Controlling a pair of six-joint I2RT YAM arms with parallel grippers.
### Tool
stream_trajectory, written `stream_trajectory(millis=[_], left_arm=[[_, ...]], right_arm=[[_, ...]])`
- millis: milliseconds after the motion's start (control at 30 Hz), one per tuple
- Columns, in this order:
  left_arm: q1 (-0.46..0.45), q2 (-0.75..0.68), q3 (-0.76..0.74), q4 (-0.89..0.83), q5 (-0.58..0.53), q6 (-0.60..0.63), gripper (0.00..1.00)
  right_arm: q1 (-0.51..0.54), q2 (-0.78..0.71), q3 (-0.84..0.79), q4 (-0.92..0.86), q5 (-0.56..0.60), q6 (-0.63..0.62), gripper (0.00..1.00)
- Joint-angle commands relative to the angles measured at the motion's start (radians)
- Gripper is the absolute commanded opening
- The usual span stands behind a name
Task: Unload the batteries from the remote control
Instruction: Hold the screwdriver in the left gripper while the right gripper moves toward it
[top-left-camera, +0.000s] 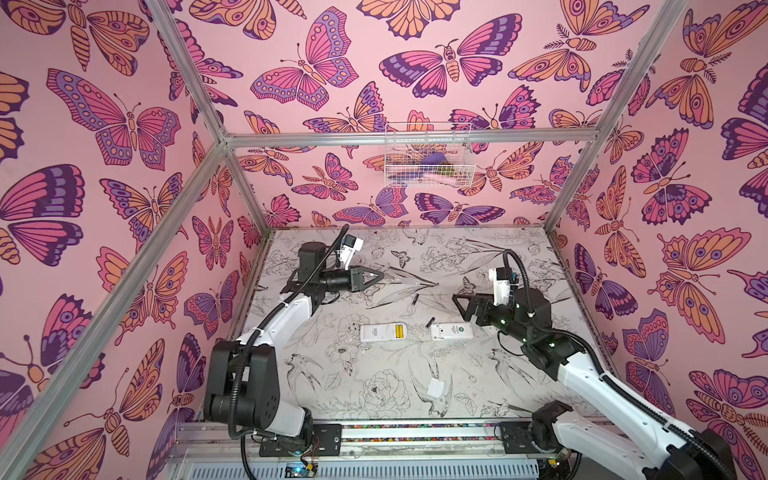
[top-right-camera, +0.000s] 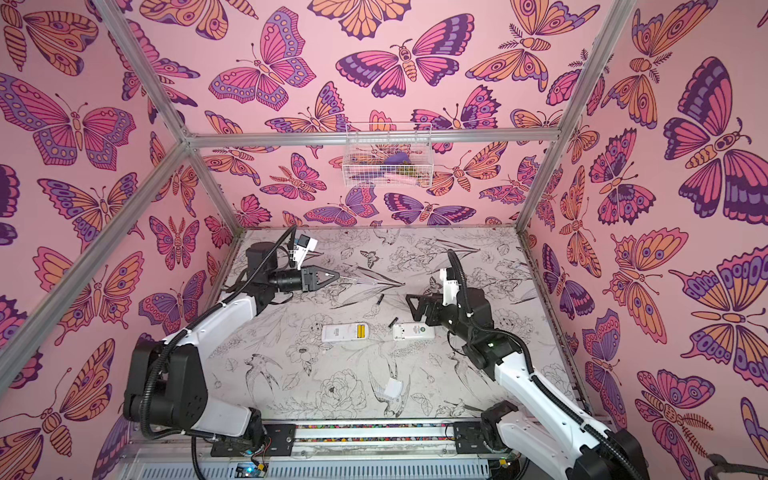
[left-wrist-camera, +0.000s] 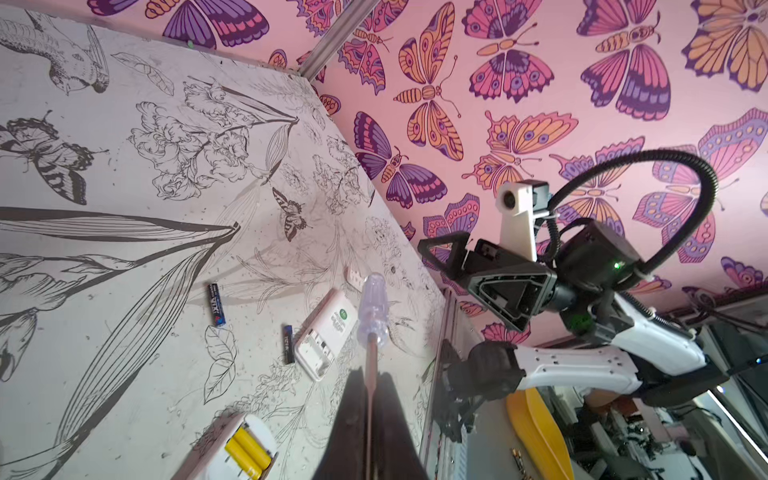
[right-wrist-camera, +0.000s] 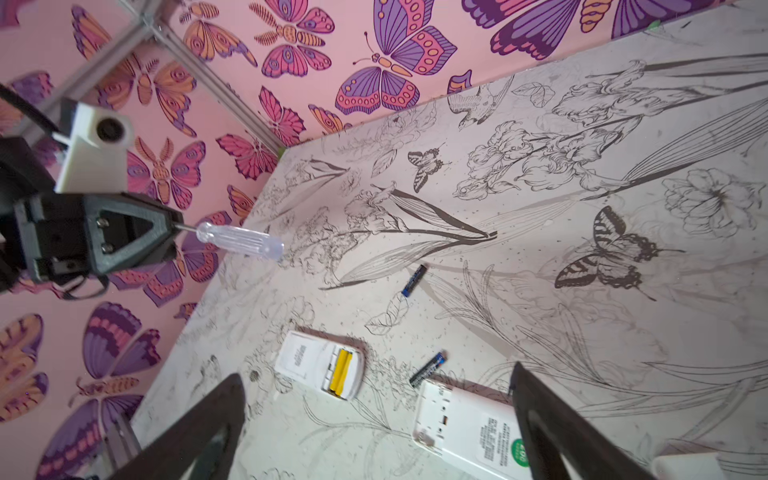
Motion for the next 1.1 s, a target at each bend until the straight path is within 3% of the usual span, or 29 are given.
stream_trajectory(millis=[0, 133, 267, 300, 467, 900, 1067], left_arm=[[-0.023, 0.008, -0.017, 0.162, -0.002, -0.138, 0.0], [-0.056, 0.013, -0.012, 0.189, 0.003, -0.17, 0.0], [-0.071, 0.024, -0.027, 0.269, 0.003, -0.17, 0.0], [-0.076, 0.025, -0.031, 0.286, -0.009, -0.27, 0.0], [-0.107, 0.045, -0.026, 0.393, 0.027, -0.341, 0.0], [-0.141, 0.083, -0.002, 0.484, 0.052, -0.398, 0.0], [-0.146, 0.079, -0.013, 0.491, 0.021, -0.42, 0.0]], right_arm=[[-0.003, 0.013, 0.028, 0.114, -0.005, 0.179, 0.99], [-0.003, 0.069, 0.091, 0.173, -0.1, 0.251, 0.99], [-0.003, 0.178, 0.164, 0.271, -0.268, 0.327, 0.95], [-0.002, 0.205, 0.18, 0.295, -0.306, 0.337, 0.94], [0.0, 0.33, 0.221, 0.5, -0.465, 0.423, 0.86], [0.035, 0.458, 0.244, 0.694, -0.58, 0.474, 0.66], [0.057, 0.5, 0.251, 0.749, -0.569, 0.504, 0.59]])
